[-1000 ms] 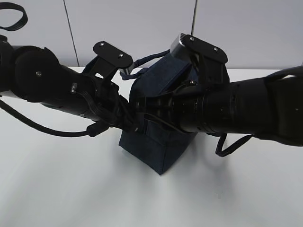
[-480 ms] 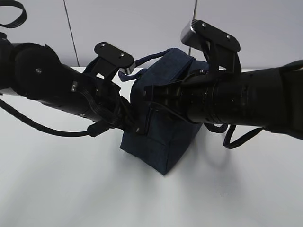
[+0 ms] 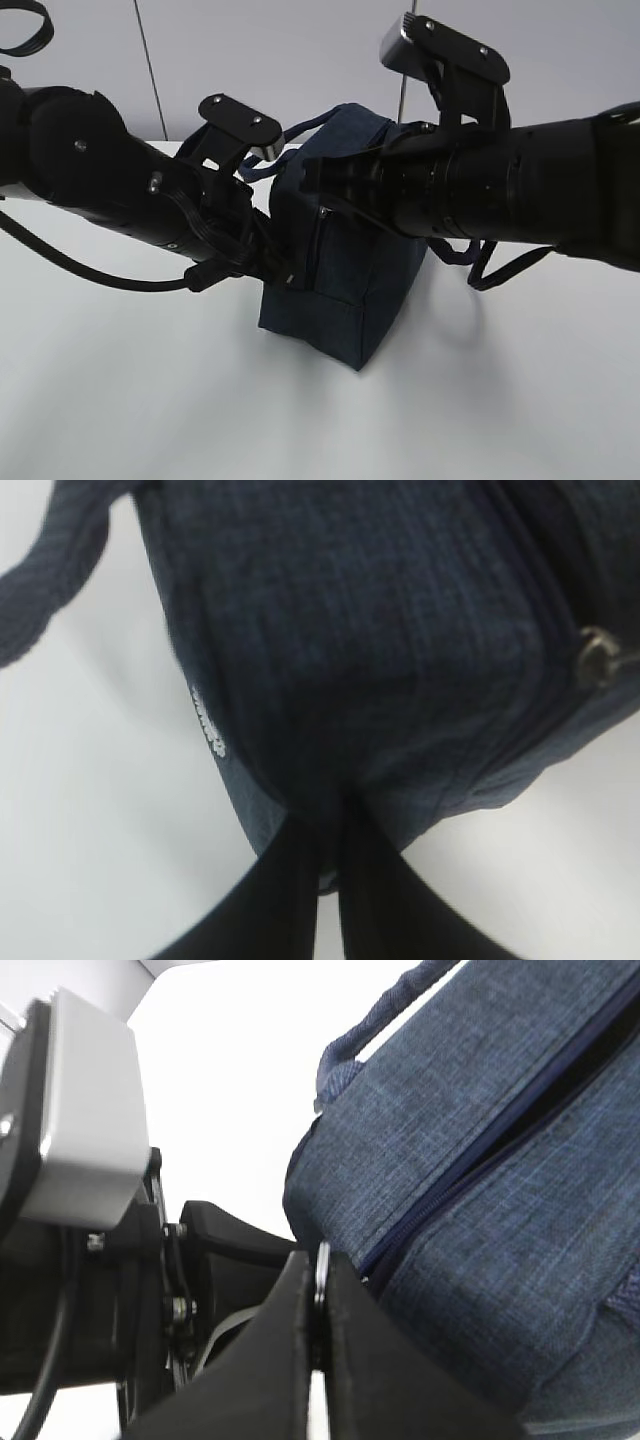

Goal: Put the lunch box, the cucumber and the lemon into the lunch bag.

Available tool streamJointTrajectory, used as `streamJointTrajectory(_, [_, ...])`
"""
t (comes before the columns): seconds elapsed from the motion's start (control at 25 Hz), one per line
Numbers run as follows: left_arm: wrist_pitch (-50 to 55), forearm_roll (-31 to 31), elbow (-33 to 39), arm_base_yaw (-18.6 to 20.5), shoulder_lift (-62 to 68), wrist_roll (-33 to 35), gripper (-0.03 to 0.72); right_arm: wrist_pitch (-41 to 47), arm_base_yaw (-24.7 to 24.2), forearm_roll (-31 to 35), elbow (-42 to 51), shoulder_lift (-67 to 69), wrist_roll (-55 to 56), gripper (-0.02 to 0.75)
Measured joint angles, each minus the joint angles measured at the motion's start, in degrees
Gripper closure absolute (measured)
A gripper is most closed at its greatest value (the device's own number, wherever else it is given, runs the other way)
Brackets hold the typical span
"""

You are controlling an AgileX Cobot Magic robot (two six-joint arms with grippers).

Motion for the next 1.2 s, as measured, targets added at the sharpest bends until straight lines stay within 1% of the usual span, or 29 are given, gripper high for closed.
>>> streamJointTrajectory(0.24, [0.5, -0.8, 0.0, 0.0, -0.1, 0.0, 0.692, -1.0, 0.0, 0.0, -1.1, 0.0, -0.9, 0.738])
streamJointTrajectory(0.6, [-1.1, -2.0, 3.4, 0.0, -1.3, 0.0, 0.693, -3.1, 0.0, 0.2, -2.1, 0.0, -3.1, 0.738])
streamJointTrajectory(1.04, [-1.1, -2.2, 3.5, 0.0, -2.2, 0.0, 0.694, -6.0, 0.0, 0.4, -4.0, 0.0, -5.6, 0.738])
streamJointTrajectory(1.2, [-0.8, -2.4, 3.5, 0.0, -2.3, 0.0, 0.694, -6.1, -1.2, 0.6, -4.2, 0.0, -6.5, 0.738])
